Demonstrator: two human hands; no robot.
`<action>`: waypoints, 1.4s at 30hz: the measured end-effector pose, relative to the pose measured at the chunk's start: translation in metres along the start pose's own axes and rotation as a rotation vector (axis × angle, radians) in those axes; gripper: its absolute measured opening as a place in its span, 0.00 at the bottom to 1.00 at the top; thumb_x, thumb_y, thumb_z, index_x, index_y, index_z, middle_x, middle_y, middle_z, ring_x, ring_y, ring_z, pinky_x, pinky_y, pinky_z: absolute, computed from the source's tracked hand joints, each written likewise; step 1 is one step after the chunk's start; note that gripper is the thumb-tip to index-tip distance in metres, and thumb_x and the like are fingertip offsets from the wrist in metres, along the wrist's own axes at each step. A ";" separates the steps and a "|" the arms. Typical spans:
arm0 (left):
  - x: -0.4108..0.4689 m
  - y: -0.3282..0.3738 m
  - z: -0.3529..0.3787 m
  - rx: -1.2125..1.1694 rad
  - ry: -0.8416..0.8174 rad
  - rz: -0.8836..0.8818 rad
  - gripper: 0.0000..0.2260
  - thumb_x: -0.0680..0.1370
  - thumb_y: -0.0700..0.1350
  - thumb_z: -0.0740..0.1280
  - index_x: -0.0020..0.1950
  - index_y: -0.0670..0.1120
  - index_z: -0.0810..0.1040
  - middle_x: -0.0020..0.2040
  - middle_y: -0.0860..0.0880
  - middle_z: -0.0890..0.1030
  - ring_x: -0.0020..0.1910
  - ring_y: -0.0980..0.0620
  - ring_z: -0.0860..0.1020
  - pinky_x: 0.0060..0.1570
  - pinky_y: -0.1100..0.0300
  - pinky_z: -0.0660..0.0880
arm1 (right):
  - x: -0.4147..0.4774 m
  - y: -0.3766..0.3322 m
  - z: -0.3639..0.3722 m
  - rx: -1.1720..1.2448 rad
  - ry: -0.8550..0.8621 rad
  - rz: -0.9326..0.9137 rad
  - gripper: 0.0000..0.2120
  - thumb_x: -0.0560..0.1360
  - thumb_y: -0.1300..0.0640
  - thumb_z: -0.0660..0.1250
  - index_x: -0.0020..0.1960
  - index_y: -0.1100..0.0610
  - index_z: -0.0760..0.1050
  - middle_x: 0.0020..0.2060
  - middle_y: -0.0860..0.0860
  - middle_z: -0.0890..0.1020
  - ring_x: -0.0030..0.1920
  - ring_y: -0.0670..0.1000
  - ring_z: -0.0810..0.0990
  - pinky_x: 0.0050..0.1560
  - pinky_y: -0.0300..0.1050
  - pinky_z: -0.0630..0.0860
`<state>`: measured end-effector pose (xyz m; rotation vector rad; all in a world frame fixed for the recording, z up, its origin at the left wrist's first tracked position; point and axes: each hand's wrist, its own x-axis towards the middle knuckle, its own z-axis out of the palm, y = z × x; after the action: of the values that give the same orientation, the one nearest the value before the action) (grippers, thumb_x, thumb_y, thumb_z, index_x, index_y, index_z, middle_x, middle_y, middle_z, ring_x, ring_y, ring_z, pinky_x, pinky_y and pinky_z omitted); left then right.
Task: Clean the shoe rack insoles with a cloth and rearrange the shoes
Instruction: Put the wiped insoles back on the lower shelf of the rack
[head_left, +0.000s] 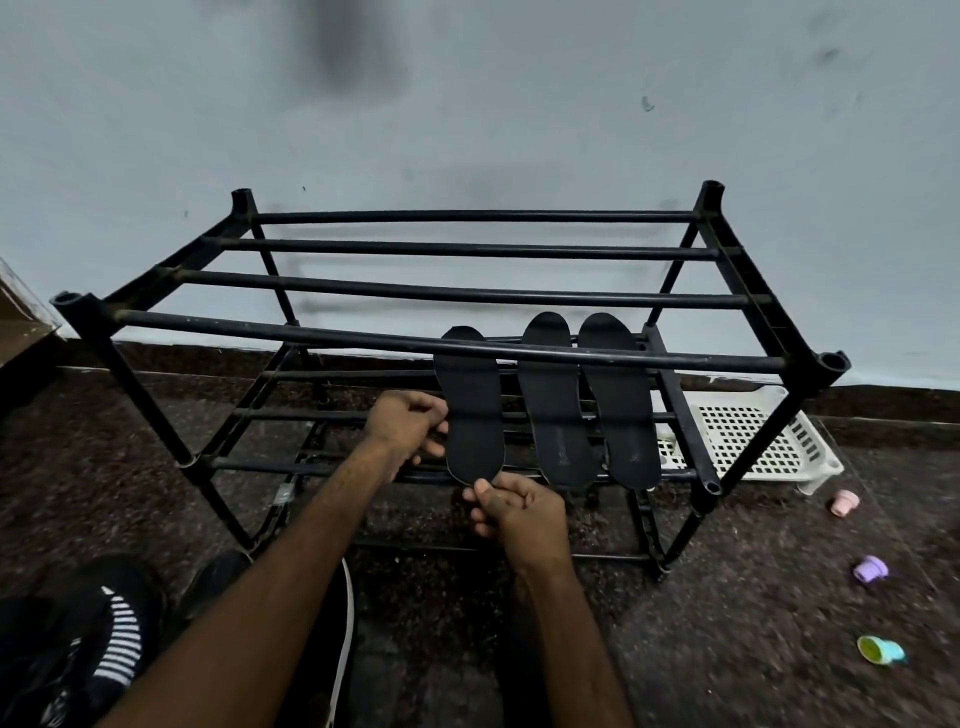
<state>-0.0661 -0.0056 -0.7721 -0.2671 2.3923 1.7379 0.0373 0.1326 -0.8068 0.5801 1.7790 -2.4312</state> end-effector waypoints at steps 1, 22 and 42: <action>0.001 -0.002 -0.001 0.015 0.009 0.008 0.04 0.81 0.42 0.66 0.48 0.45 0.79 0.36 0.47 0.82 0.22 0.54 0.77 0.18 0.67 0.63 | 0.000 0.000 0.000 -0.005 0.002 -0.006 0.09 0.75 0.65 0.70 0.55 0.64 0.77 0.35 0.53 0.86 0.28 0.44 0.78 0.30 0.37 0.76; -0.003 -0.020 -0.014 0.027 0.117 0.099 0.02 0.80 0.41 0.66 0.52 0.45 0.77 0.39 0.45 0.85 0.25 0.50 0.77 0.19 0.64 0.65 | 0.004 0.011 0.009 -0.157 -0.014 -0.023 0.08 0.76 0.59 0.71 0.40 0.63 0.79 0.33 0.53 0.84 0.27 0.44 0.75 0.27 0.37 0.73; -0.158 -0.153 0.081 0.021 0.483 -0.073 0.09 0.79 0.44 0.68 0.38 0.48 0.75 0.33 0.50 0.80 0.34 0.43 0.80 0.37 0.53 0.76 | -0.104 0.120 -0.148 -0.395 0.352 0.264 0.09 0.77 0.58 0.70 0.38 0.56 0.80 0.34 0.57 0.83 0.29 0.49 0.76 0.32 0.44 0.77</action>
<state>0.1272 0.0323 -0.8995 -0.8470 2.6688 1.7725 0.2045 0.2151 -0.9181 1.1590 2.0715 -1.8213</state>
